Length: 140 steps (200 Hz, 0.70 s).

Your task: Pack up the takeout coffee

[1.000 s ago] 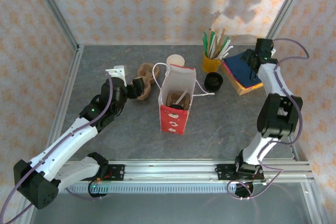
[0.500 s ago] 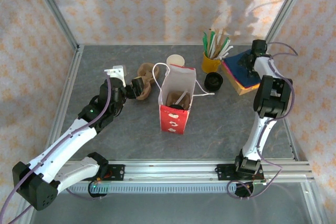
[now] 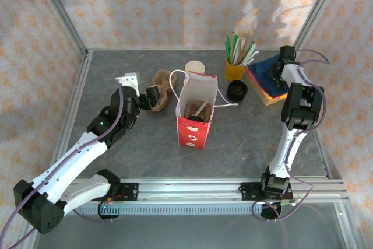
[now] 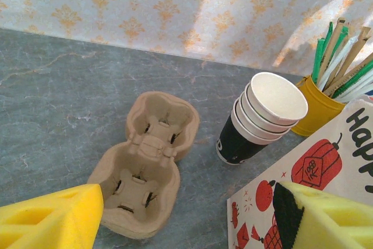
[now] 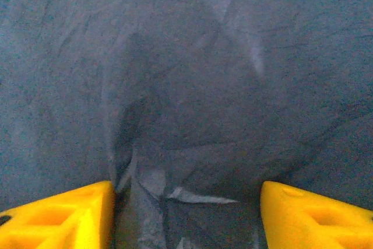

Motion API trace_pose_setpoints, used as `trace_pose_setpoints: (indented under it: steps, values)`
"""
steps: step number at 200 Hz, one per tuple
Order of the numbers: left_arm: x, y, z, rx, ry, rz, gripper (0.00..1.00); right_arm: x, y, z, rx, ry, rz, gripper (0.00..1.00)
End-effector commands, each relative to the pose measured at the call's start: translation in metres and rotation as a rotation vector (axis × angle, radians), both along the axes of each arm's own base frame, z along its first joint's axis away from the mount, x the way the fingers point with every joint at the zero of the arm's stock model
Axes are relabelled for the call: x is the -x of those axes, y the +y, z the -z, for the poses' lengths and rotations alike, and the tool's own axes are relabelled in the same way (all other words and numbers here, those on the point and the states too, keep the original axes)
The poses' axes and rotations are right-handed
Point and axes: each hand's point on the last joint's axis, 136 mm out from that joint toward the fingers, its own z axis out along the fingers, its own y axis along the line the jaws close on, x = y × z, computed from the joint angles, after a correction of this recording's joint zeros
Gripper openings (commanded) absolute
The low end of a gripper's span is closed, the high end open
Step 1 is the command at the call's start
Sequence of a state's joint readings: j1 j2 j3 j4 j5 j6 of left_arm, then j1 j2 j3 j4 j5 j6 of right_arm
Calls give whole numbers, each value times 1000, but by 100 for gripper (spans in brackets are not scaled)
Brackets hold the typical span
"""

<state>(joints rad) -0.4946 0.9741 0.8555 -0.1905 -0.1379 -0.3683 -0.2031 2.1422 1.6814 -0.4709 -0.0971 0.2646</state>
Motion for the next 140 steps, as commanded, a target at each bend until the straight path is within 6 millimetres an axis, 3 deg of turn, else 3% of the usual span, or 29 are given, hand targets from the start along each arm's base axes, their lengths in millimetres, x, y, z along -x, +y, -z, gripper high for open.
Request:
trace_pose_setpoints:
  steps: [1,77,140]
  values:
    - [2,4,-4,19,-16,-4,79,2,15,3,-66,-2,-37,56]
    - [8,7,-6,34,-25,-8,79,-8,29,-33,-129,-114,-67,39]
    - [7,4,-7,45,-30,2,79,-6,29,-56,-122,-156,-70,22]
